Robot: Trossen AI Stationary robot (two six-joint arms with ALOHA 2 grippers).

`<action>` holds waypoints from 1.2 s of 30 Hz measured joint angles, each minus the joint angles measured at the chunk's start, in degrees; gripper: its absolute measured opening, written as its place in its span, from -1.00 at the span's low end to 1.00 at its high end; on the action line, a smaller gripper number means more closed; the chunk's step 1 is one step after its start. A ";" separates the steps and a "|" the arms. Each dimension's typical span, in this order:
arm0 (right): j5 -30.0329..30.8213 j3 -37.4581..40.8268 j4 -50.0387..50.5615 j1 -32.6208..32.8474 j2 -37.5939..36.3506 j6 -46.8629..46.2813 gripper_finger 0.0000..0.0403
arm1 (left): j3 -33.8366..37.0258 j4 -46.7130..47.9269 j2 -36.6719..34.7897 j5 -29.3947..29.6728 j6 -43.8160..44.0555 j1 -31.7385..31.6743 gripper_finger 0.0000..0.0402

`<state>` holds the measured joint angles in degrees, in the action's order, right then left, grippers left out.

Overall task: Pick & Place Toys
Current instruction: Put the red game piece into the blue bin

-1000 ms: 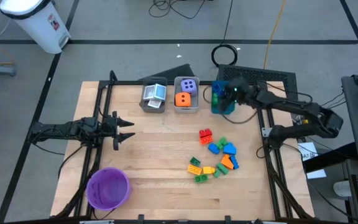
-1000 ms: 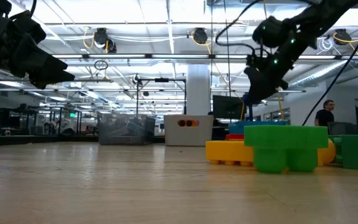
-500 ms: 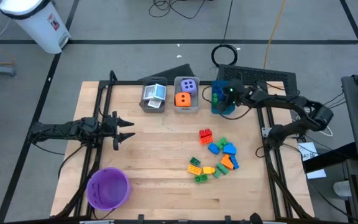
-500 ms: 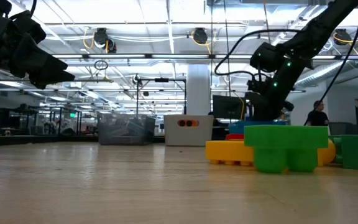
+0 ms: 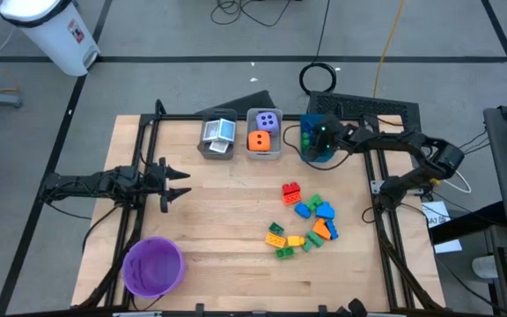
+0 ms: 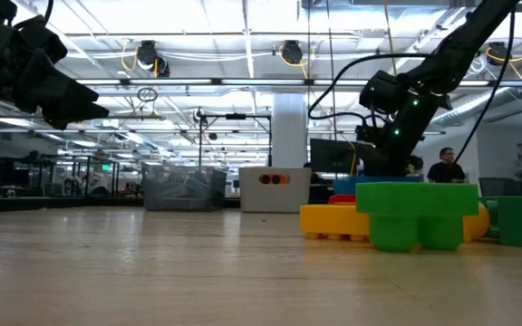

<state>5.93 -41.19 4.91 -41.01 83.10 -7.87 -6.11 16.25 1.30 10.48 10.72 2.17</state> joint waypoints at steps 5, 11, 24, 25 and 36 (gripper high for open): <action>-0.02 -0.02 -0.83 0.21 -2.50 0.71 0.08 | 0.00 -0.01 0.00 0.00 0.00 -0.01 0.23; -0.40 -0.02 -0.80 1.97 -7.79 1.46 0.27 | 0.00 0.00 -0.02 0.00 0.00 -0.01 0.22; -18.17 -0.04 -14.65 23.69 -12.36 2.86 0.33 | 0.00 0.00 -0.01 0.00 0.00 0.00 0.22; -18.10 -0.05 -15.04 25.65 -12.38 3.89 0.33 | 0.00 0.00 -0.01 0.00 0.00 -0.01 0.22; -13.24 -4.50 -9.66 36.94 -12.20 1.65 0.46 | 0.00 0.00 -0.02 0.00 0.00 -0.01 0.23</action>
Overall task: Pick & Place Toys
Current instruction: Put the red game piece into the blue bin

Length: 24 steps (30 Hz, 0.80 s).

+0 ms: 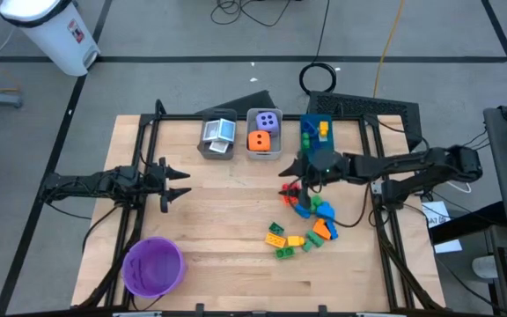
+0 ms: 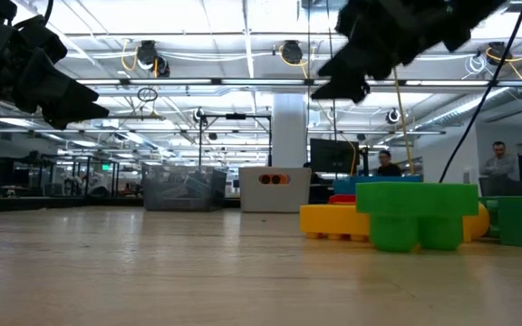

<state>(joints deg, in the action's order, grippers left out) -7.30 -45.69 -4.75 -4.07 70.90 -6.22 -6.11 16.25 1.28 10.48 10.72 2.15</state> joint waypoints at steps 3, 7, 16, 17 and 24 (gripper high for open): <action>0.70 -4.86 6.93 0.74 1.23 2.63 0.47 | 0.00 0.00 0.01 0.00 0.00 0.00 0.22; 1.50 -6.75 14.89 0.12 4.75 4.49 0.43 | 0.00 -0.02 0.00 0.00 0.00 0.00 0.23; 4.89 -4.24 16.66 -1.96 14.02 9.80 0.34 | 0.00 0.00 0.00 0.00 0.00 0.00 0.22; 4.86 -4.17 16.55 -2.29 15.09 9.63 0.34 | 0.00 -0.03 0.00 0.00 0.00 0.01 0.23; 7.22 -4.06 16.46 -4.04 19.54 10.24 0.32 | 0.00 -0.02 0.00 0.00 0.00 0.02 0.23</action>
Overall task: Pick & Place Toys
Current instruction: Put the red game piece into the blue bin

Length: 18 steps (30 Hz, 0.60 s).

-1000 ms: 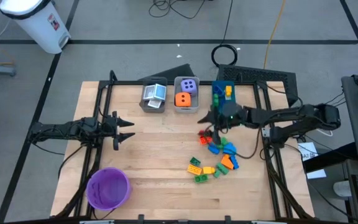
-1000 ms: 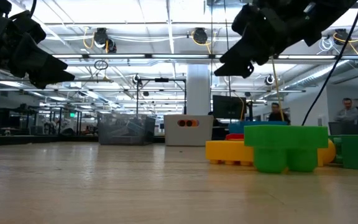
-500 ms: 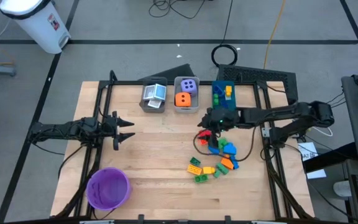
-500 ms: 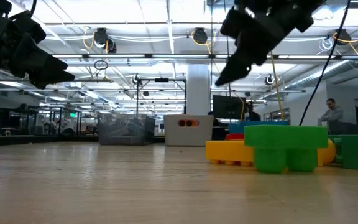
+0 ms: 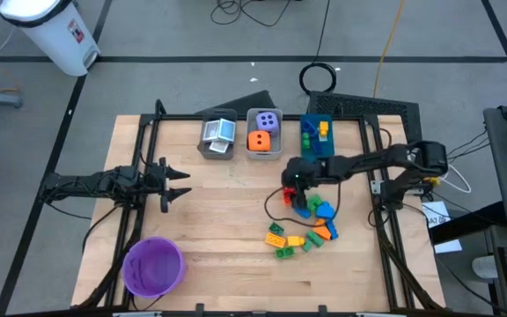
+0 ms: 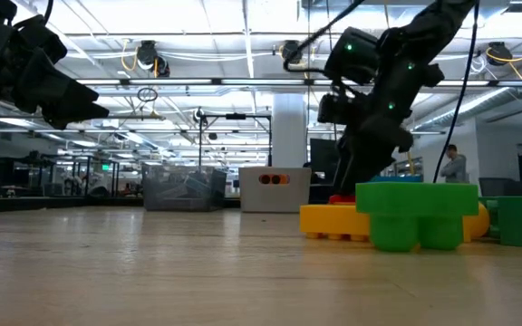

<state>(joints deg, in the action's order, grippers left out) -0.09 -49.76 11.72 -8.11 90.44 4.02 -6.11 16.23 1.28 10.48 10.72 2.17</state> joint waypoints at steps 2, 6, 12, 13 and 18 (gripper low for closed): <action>2.10 0.00 0.22 -0.60 0.40 0.15 0.31 | 0.00 0.00 0.00 0.00 0.00 -0.01 0.22; 6.89 0.00 -0.26 -1.74 -0.02 -0.10 0.28 | 0.00 0.00 0.00 0.00 0.00 -0.02 0.22; 6.60 0.00 -0.11 -2.12 -0.95 -0.46 0.26 | 0.00 0.02 0.00 0.00 0.00 0.00 0.22; 4.92 0.00 0.00 -2.11 -0.92 -1.28 0.26 | 0.00 0.00 0.00 0.00 0.00 0.00 0.22; 2.98 0.00 1.07 -2.89 -0.59 -6.44 0.31 | 0.00 0.01 0.00 0.00 0.00 0.00 0.23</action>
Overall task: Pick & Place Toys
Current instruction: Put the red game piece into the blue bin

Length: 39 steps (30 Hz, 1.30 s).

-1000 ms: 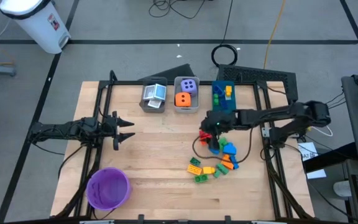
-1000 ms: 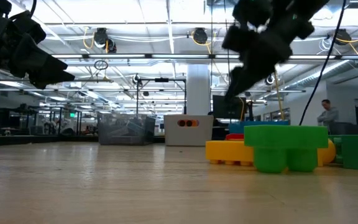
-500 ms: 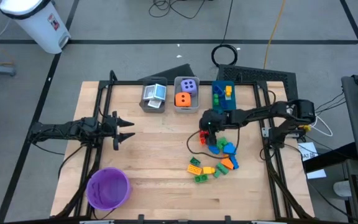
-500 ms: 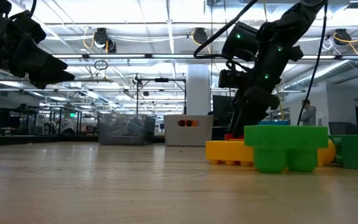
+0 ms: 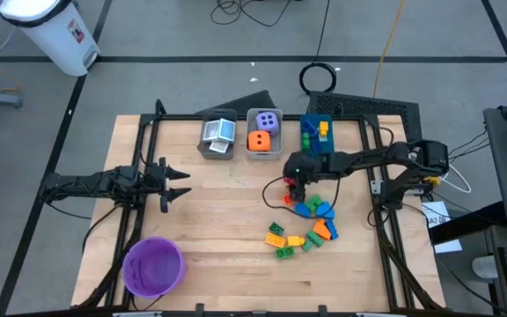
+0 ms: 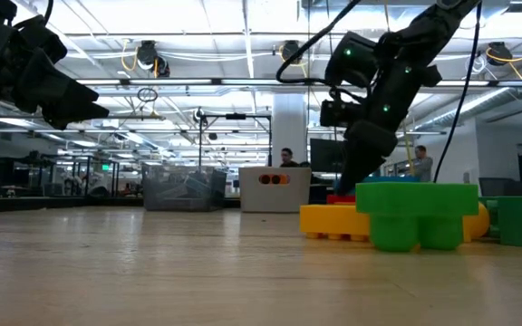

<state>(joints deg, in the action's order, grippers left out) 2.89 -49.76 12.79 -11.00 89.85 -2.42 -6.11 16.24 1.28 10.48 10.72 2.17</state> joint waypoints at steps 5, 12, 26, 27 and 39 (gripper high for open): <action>0.18 0.02 -0.74 -1.00 0.14 -1.61 0.46 | 0.00 -0.01 0.00 0.00 0.00 -0.01 0.22; 0.29 0.02 0.48 -1.83 0.23 -1.63 0.58 | 0.00 -0.01 0.00 0.00 0.00 -0.01 0.22; -0.39 -0.09 -0.38 -2.13 6.29 -3.01 0.41 | 0.00 -0.01 0.01 0.00 0.00 0.00 0.22; -0.38 -0.06 -0.38 -2.11 6.07 -3.03 0.38 | 0.00 0.00 0.02 0.00 0.00 -0.01 0.23; -0.03 0.11 -0.91 -2.11 4.36 -2.96 -0.07 | 0.00 -0.01 0.00 -0.02 0.00 -0.01 0.23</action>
<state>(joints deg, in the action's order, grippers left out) 2.86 -49.65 11.88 -13.10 94.21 -5.38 -6.11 16.23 1.28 10.46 10.72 2.15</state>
